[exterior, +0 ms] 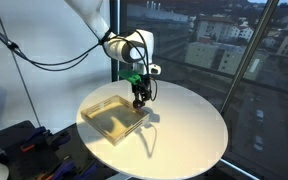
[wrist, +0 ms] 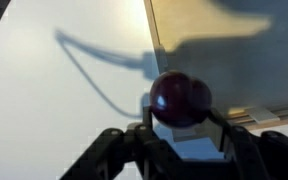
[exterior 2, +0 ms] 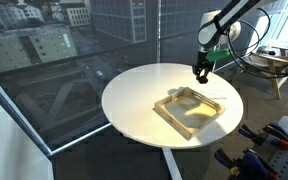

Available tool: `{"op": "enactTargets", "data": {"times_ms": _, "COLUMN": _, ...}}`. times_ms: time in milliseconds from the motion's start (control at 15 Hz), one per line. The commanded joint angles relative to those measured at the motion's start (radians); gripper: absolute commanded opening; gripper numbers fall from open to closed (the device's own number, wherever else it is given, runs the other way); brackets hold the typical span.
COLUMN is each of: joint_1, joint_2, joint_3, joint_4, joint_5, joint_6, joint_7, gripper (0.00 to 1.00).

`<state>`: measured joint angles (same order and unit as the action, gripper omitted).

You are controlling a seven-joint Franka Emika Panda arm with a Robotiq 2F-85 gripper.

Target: Remove the plum from the wooden tray and place it on the table

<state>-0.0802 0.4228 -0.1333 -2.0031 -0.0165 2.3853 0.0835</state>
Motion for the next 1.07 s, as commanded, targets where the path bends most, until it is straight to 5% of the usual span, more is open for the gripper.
{"op": "enactTargets", "data": {"times_ms": 0, "joint_1": -0.018, "joint_2": 0.041, "joint_3": -0.01, "joint_4": 0.068, "joint_5": -0.007, "joint_6": -0.045, "joint_7": 0.011, "gripper": 0.31}}
{"op": "enactTargets", "data": {"times_ms": 1000, "joint_1": -0.073, "joint_2": 0.123, "joint_3": -0.073, "joint_4": 0.157, "joint_5": 0.003, "joint_6": -0.089, "joint_7": 0.09, "gripper": 0.31}}
